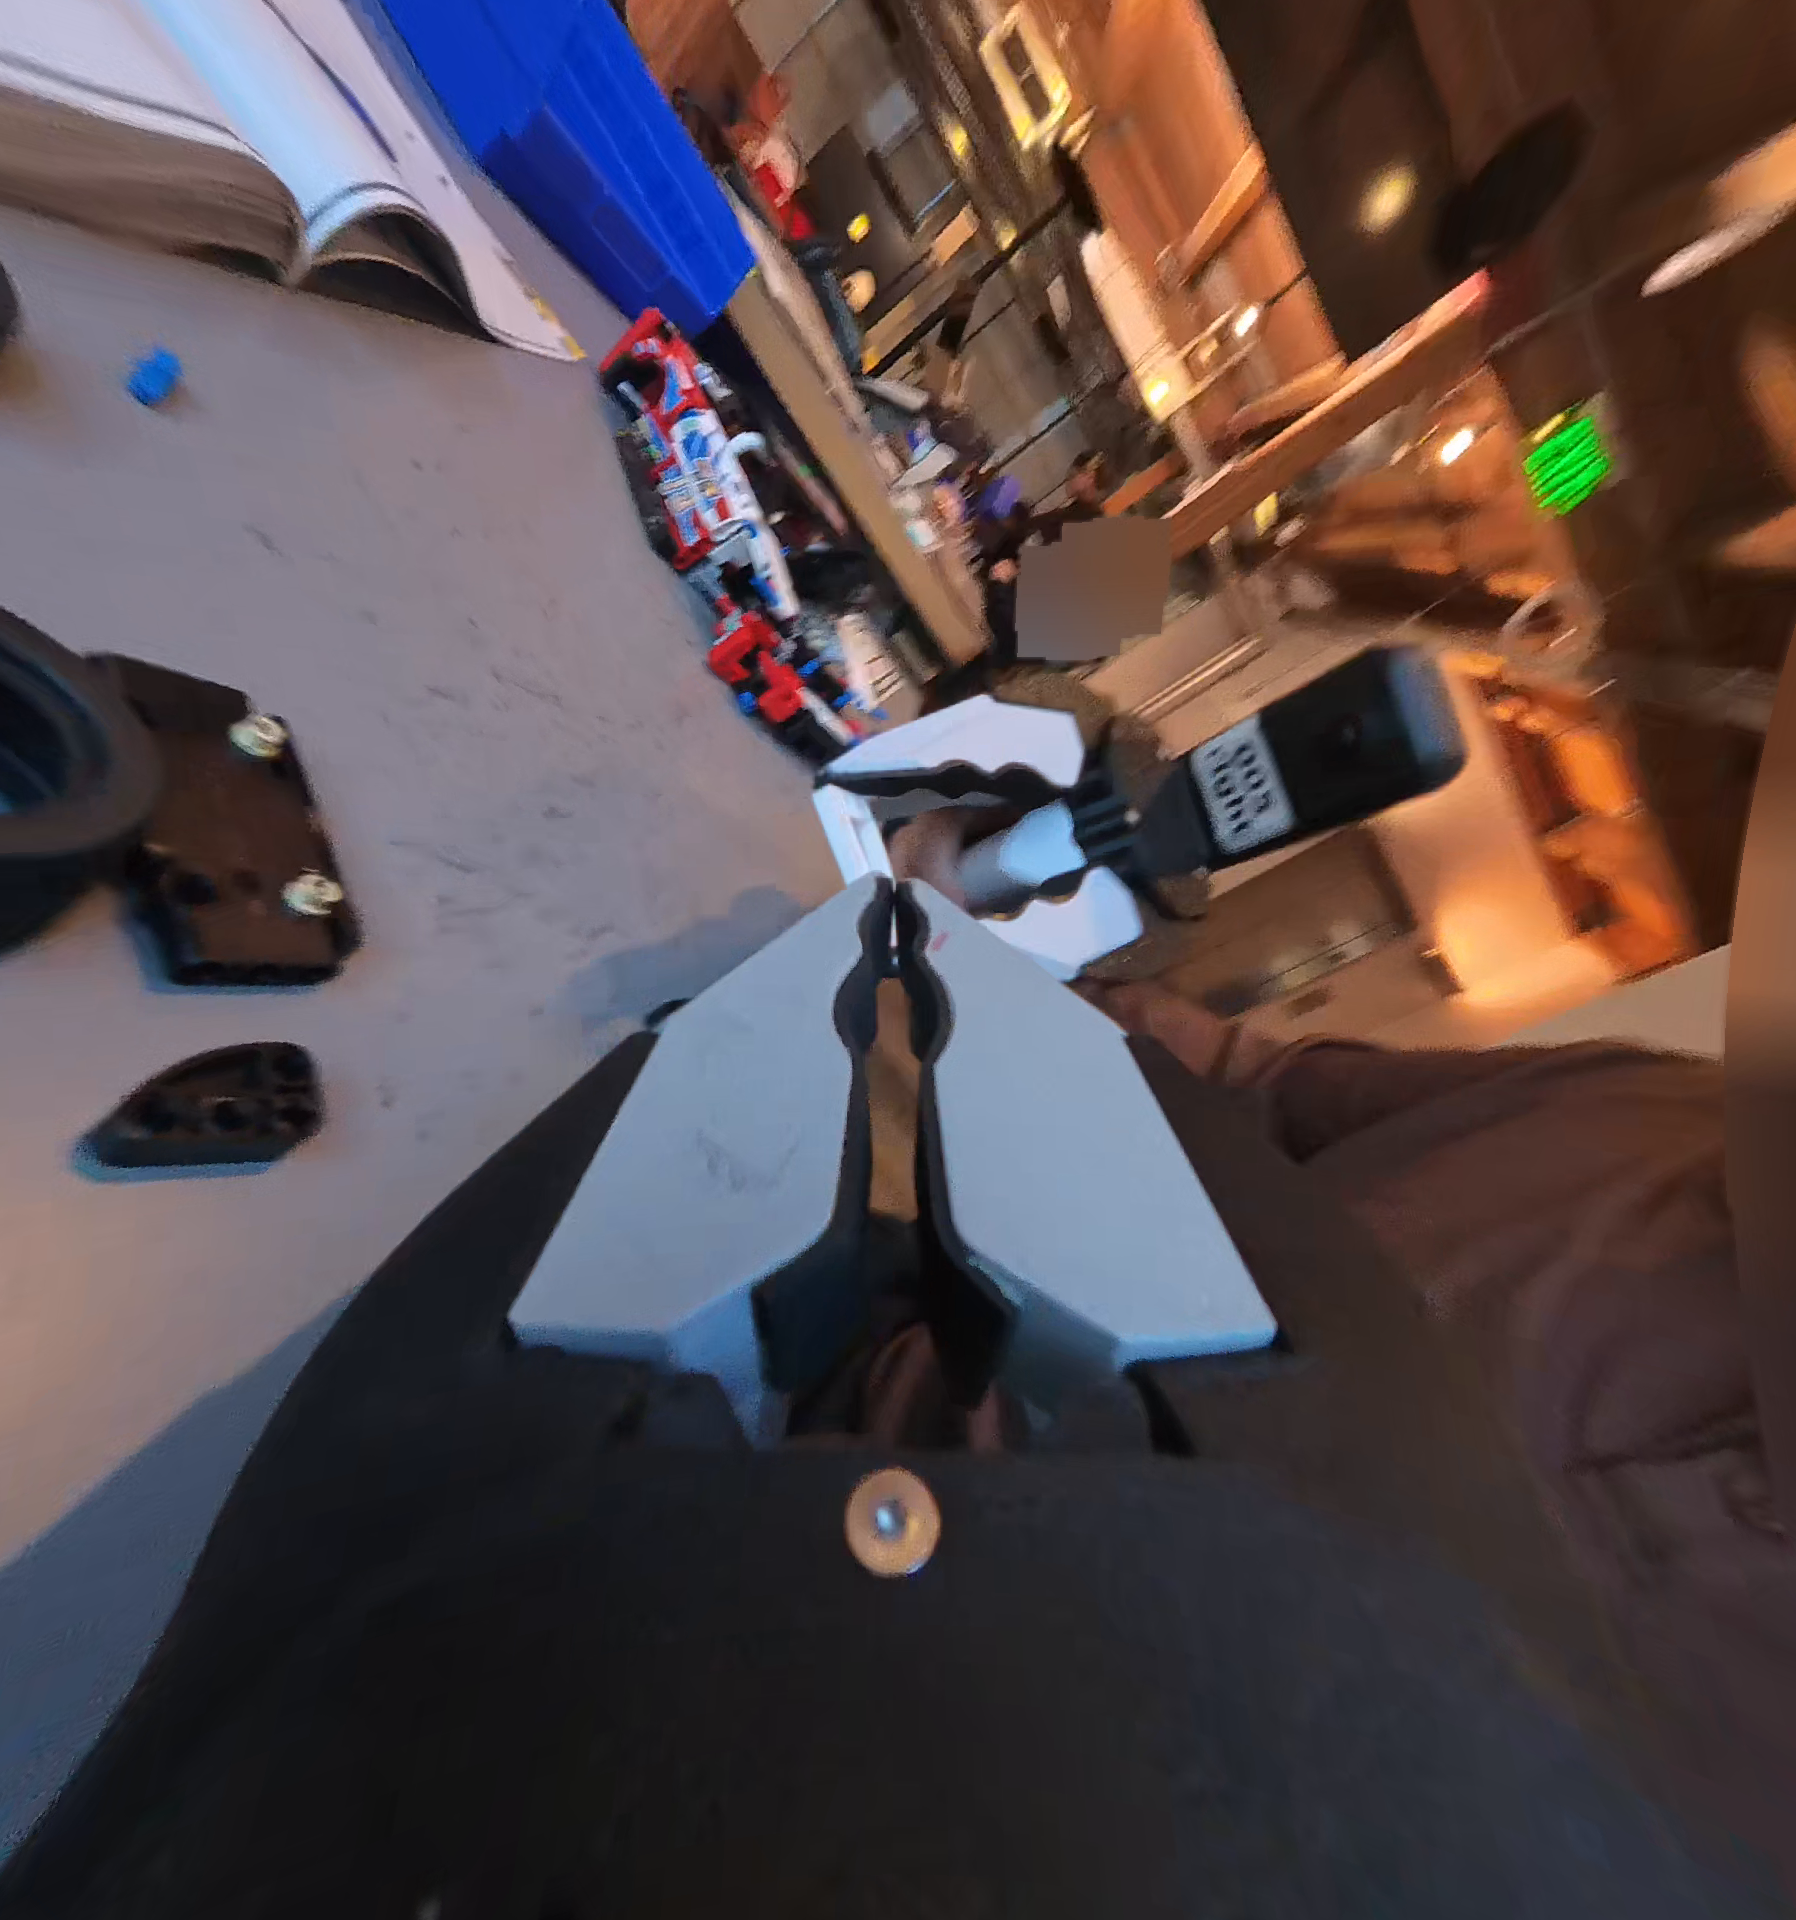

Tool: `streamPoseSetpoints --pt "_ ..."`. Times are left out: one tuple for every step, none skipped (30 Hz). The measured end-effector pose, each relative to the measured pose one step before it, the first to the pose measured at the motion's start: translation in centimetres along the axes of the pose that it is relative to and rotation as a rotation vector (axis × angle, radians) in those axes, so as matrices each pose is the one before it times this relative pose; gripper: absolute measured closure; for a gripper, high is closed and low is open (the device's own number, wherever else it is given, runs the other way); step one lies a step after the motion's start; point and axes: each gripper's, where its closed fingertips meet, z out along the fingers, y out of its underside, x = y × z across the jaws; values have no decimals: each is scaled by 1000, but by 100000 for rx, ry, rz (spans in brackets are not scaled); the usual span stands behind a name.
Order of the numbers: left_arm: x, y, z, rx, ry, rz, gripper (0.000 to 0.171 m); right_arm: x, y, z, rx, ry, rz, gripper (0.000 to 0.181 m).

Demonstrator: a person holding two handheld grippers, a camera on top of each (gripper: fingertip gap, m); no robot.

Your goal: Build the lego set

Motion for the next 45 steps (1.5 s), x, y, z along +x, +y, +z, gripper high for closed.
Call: streamPoseSetpoints --pt "-422 264 -98 -4050 -4601 6049 171 -138 581 -15 -2173 -1108 2656 142" --pt "-269 462 65 -5664 -3289 5661 171 -158 564 24 -1347 -1073 2752 142" --pt "-143 636 212 -7204 -2261 5551 171 -223 603 94 -1170 -1522 2702 142" --pt "-366 607 309 -7081 -3523 4998 169 -180 625 155 -1651 -1284 2071 142" --pt "-411 423 407 -5845 -3413 3543 161 2 470 137 -1794 -24 779 142" --pt "2 257 477 -4918 -111 1720 156 59 92 19 -724 570 -583 142" --pt "366 20 454 -3282 3084 76 156 -22 -284 -100 909 405 -1180 142" --pt "334 -176 398 -1801 3560 -1160 156 -106 -439 -141 1607 256 -1402 142" --pt "130 -225 320 -1039 2579 -637 156 -188 -338 -99 1191 -76 -1694 142" --pt "-19 -122 288 -1272 2147 -821 155 -204 -195 -42 622 54 -1836 142" --pt "205 -26 247 -1643 4031 -2447 154 -151 -138 -23 375 633 -2165 142" --pt "318 13 206 -1390 4767 -3434 155 -143 -117 -24 201 796 -2575 142" --pt "67 -7 135 -692 2773 -2864 156 -48 -108 -42 87 1349 -2618 142" --pt "-132 -52 -4 149 817 -714 162 -11 -117 -69 262 1366 -2492 142" --pt "20 -51 -76 664 1506 245 165 -24 -39 -32 12 787 -1807 142" --pt "46 -64 -117 740 1541 -1383 168 -23 69 40 -328 453 -1100 142" --pt "-12 -114 -98 1450 1016 -1129 168 66 42 94 51 802 -368 142" --pt "-149 -63 -66 1451 -144 -922 169 66 83 87 -283 427 492 143" --pt "-303 37 -90 1001 -1473 -19 169 54 219 83 -1065 -114 1380 146" --pt "-285 -11 -145 1483 -1613 -20 170 -30 326 70 -1370 -980 2202 145" --pt "-169 -85 -226 2081 -1025 -625 170 3 521 120 -2153 -863 3281 142" --pt "-105 -117 -300 2432 -585 -1078 170 17 687 193 -3141 -975 4291 137" --pt "-104 -162 -374 2811 -621 -1058 170 -30 725 260 -3502 -1347 5011 134" --pt "-115 -252 -425 3655 -808 -1311 170 -35 660 294 -3413 -1221 5303 133" --pt "-63 -261 -414 3870 -461 -1699 170 -188 510 332 -2941 -1742 4246 132" --pt "-3 -183 -351 3537 -112 -1569 170 -202 434 364 -2834 -1348 2287 131" --pt "17 -34 -270 2508 39 -1390 170 -143 339 381 -2615 -638 196 133" --pt "6 -16 -221 2418 -152 -1157 170 -216 105 300 -1468 -813 -1180 135" --pt "56 8 -190 2122 113 -1144 170 -194 -209 129 184 -718 -1238 141" --pt "125 47 -153 1449 485 -797 170 -120 -122 125 -540 -257 -1784 148" --pt "105 97 -115 735 235 -398 170 -89 -52 157 -679 -146 -2108 153" --pt "37 57 -106 1017 -333 -81 170 -160 -136 107 186 -999 -2023 158" --pt "52 67 -65 919 -37 -146 170 -26 -88 88 -23 -851 -2348 158" --pt "106 168 10 58 587 -761 170 -16 -45 41 -139 -1833 -2782 158" --pt "102 206 48 -278 768 -843 170 -120 -25 25 -99 -3205 -2057 158" --pt "34 168 45 -190 276 -621 170 -449 20 -2 -303 -5799 237 158" --pt "29 126 41 -51 146 -363 170 -720 4 -32 -357 -7873 1688 158" --pt "59 78 46 50 157 -241 170 -573 -2 -28 -296 -6047 1090 158" --pt "71 1 37 536 140 -253 170 -423 8 -18 -511 -4212 317 158" --pt "88 -2 62 616 243 -363 170 -103 -12 23 -708 -1469 363 158" --pt "93 34 65 392 268 -322 170 -17 -12 33 -667 -384 185 158" --pt "67 53 52 305 14 -86 170 -6 15 -1 -1037 -131 -229 158" --pt "23 22 30 476 -252 228 170 124 67 -45 -1720 1044 -1345 158" --pt "-8 71 -6 288 -370 268 170 326 125 -87 -2425 2945 -3255 158" --pt "-1 63 -13 246 -255 122 170 298 136 -99 -2701 3354 -4365 158"
